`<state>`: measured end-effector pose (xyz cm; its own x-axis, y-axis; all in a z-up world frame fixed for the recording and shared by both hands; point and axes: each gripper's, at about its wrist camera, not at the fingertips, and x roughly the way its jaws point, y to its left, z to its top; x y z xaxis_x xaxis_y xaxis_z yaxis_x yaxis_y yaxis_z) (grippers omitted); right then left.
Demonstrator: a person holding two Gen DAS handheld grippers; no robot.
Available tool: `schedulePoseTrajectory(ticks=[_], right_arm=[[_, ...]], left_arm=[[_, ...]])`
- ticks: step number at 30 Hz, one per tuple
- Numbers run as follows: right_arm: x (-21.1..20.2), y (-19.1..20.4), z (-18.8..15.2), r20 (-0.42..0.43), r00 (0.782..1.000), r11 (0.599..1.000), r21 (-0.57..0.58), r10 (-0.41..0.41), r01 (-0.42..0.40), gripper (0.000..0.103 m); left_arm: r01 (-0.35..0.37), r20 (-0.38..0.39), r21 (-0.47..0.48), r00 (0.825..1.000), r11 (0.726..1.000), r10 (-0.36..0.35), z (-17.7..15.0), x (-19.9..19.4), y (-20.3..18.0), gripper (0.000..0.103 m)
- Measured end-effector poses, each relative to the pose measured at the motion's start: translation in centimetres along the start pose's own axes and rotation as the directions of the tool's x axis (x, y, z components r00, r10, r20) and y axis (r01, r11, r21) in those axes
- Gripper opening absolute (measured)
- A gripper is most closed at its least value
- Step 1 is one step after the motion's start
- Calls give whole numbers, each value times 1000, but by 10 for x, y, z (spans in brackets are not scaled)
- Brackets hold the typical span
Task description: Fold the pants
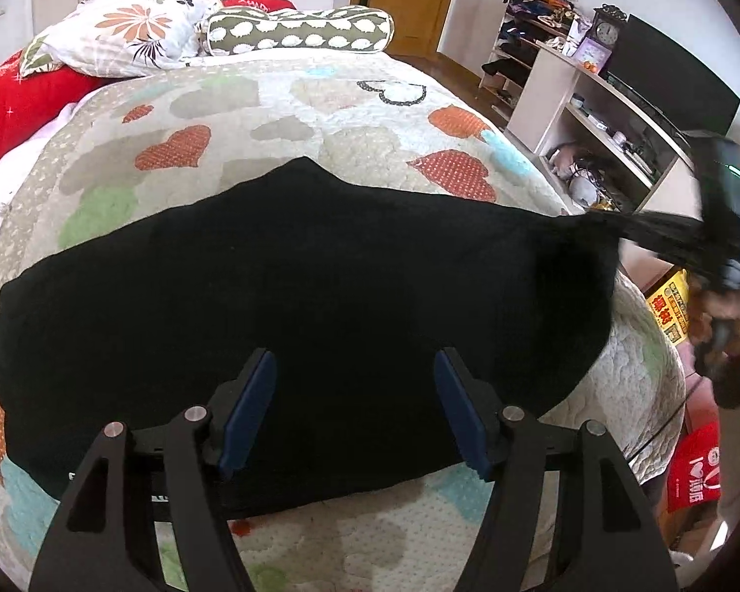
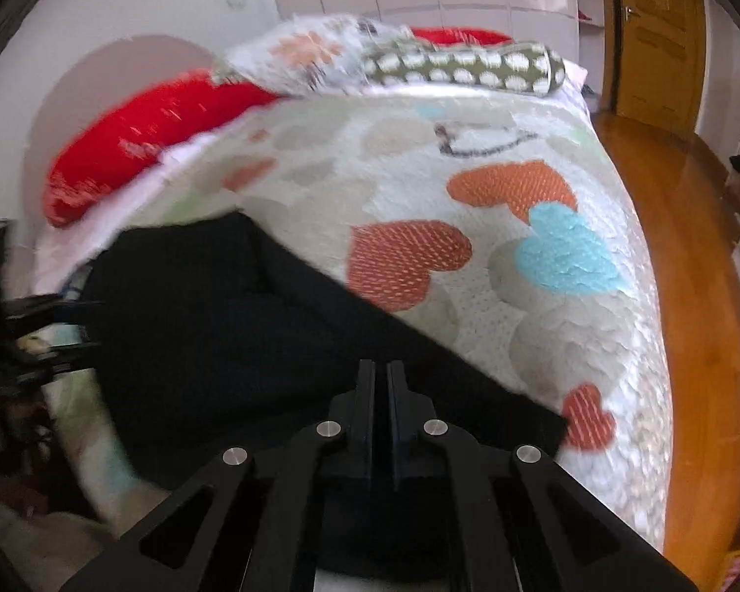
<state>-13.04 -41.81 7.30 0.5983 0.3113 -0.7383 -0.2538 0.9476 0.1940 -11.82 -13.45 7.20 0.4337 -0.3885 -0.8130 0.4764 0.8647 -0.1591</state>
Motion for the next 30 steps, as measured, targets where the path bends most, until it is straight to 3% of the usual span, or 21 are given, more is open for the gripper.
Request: schedulePoseTrajectory(ticks=[5, 8, 10, 13, 17, 20, 25, 29, 30], right_arm=[[-56, -2, -45, -34, 999, 1000, -5, 13, -13, 5], [-62, -9, -61, -90, 995, 999, -2, -39, 39, 14], [-68, -15, -60, -70, 996, 998, 27, -59, 61, 39], [-71, -18, -43, 5, 997, 996, 51, -76, 75, 59], [-44, -6, -10, 37, 996, 996, -42, -82, 84, 59], [-12, 3, 7, -10, 998, 985, -159, -62, 59, 58], [30, 3, 13, -141, 987, 962, -271, -74, 34, 58], [40, -5, 7, -186, 979, 960, -277, -80, 26, 56], [41, -7, 5, -197, 977, 962, -273, -77, 21, 48]], left_arm=[[66, 1, 6, 998, 998, -66, 0, 4, -14, 67], [78, -11, 18, 997, 997, -77, 2, 11, -24, 67], [79, -11, 20, 997, 997, -79, 9, 14, -27, 67], [94, -3, 29, 996, 995, -94, 25, 17, -27, 72], [83, -3, 108, 997, 991, -83, 57, 27, -25, 80], [122, -60, 172, 992, 978, -113, 80, 43, -22, 82], [172, -152, 309, 980, 935, -131, 99, 65, -18, 82], [195, -199, 428, 973, 882, -118, 105, 78, -19, 82], [194, -209, 464, 972, 864, -106, 105, 83, -21, 82]])
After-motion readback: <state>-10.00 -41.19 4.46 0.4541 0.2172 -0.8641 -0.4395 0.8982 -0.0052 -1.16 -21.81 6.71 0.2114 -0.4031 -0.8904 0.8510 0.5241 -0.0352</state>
